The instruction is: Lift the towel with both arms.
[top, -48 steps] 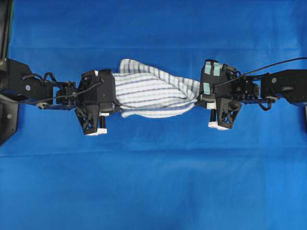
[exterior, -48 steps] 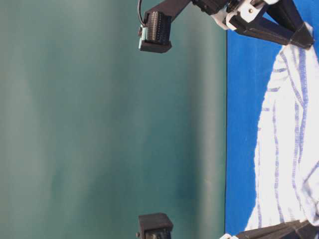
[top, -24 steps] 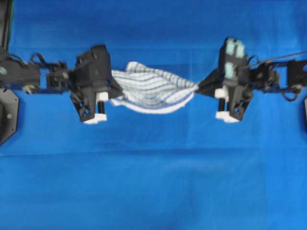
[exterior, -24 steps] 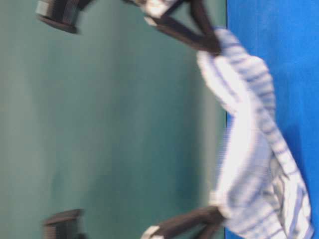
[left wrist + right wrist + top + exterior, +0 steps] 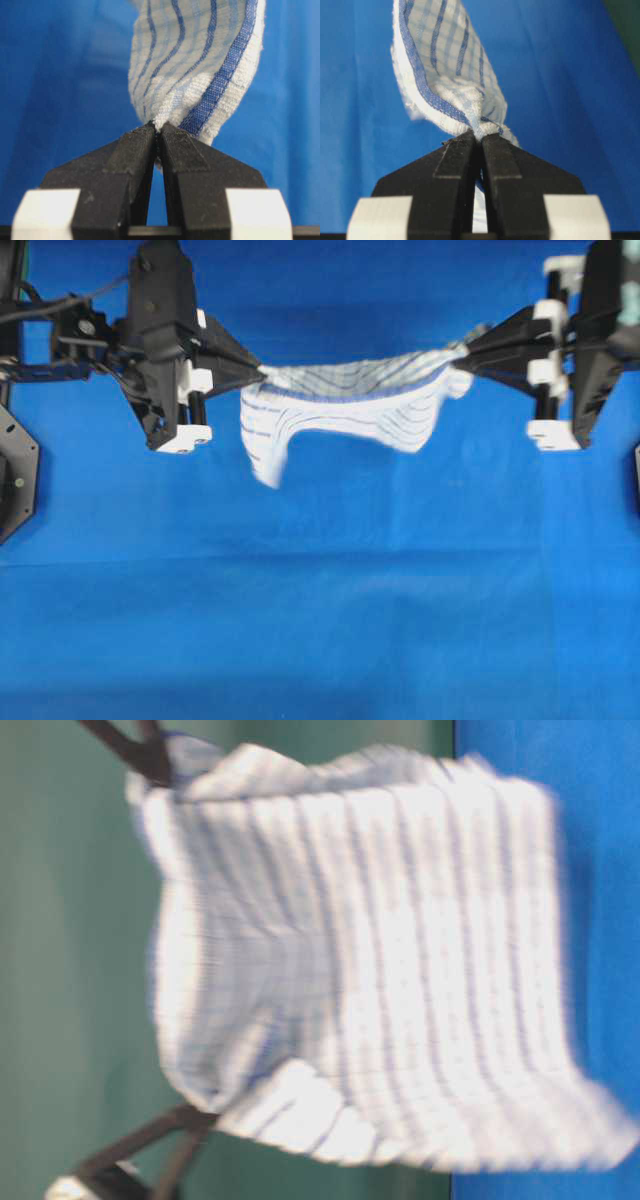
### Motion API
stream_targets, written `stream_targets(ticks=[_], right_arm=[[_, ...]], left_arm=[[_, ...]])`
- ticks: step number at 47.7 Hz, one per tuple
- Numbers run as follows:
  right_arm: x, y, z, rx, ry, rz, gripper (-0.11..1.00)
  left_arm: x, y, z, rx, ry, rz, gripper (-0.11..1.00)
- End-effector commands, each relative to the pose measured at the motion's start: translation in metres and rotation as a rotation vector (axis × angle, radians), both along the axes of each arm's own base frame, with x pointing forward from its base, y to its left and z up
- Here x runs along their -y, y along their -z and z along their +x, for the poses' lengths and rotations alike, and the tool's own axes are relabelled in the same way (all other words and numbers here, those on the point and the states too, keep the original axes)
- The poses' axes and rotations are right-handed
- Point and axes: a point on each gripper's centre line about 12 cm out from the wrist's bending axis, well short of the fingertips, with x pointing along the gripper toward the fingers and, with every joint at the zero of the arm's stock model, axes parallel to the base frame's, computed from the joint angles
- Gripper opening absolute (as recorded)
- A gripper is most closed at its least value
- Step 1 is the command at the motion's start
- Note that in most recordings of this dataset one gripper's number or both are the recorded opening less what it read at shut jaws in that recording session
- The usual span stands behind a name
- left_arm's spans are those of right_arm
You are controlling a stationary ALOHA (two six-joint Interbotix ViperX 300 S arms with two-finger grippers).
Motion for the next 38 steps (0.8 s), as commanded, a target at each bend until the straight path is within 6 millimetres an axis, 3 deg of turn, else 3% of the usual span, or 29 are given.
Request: stream_targets(ticks=[1,11,18,24,38], right_arm=[[0.000,-0.032,-0.008,0.075,0.001,-0.026,0.03],[-0.001,-0.068,-0.020,0.135,0.004,-0.059,0.03],[-0.001,-0.087,-0.021,0.161,0.008,-0.068,0.03],[-0.001,-0.095,-0.022,0.177,0.007,-0.078,0.03],[0.000,-0.092,-0.021,0.157,0.009,-0.073,0.03]], left_arm=[[-0.001,-0.039,-0.002,0.072,0.000,0.017,0.02],[0.001,-0.091,-0.008,0.128,0.020,0.073,0.02],[0.001,-0.112,-0.010,0.132,0.038,0.118,0.02],[0.001,-0.116,-0.008,0.129,0.041,0.125,0.02],[0.001,-0.116,-0.008,0.132,0.043,0.131,0.02]])
